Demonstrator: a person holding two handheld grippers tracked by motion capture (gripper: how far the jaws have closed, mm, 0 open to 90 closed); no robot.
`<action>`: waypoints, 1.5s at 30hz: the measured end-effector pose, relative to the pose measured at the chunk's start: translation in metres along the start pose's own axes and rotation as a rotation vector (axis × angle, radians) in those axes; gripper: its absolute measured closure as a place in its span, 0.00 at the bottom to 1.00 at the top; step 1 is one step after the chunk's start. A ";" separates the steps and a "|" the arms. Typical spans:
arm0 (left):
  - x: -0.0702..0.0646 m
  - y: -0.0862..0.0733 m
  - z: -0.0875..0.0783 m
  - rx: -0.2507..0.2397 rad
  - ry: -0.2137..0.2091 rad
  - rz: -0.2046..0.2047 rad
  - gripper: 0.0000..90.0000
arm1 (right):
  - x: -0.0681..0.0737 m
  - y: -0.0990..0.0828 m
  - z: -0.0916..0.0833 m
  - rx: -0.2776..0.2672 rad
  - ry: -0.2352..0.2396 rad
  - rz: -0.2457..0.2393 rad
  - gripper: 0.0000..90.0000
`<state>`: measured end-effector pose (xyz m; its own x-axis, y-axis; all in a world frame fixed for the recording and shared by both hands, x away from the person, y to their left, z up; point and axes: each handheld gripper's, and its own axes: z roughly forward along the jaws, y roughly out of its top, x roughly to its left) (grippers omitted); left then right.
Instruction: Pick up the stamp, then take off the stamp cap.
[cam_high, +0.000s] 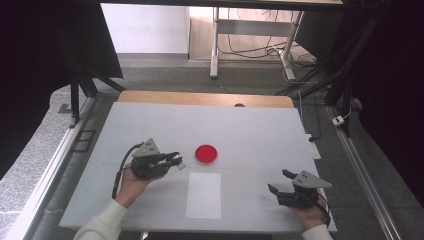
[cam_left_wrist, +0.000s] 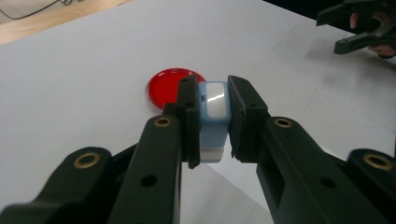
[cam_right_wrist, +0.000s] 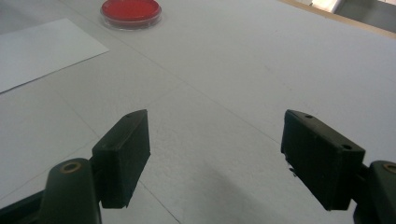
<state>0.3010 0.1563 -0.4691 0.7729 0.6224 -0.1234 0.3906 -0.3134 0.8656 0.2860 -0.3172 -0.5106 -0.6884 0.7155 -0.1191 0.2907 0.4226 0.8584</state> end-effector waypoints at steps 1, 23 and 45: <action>-0.002 0.001 0.002 0.001 -0.004 0.004 0.83 | 0.000 0.000 0.000 0.001 0.000 -0.002 0.26; -0.030 0.025 0.049 0.029 -0.095 0.067 0.83 | 0.003 -0.002 -0.004 0.001 -0.009 -0.003 0.26; -0.030 0.027 0.047 0.006 -0.084 0.048 0.83 | 0.006 0.000 -0.002 -0.022 -0.027 -0.019 0.25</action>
<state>0.3120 0.0955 -0.4648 0.8300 0.5442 -0.1223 0.3547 -0.3457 0.8687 0.2809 -0.3142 -0.5104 -0.6754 0.7224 -0.1486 0.2629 0.4240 0.8667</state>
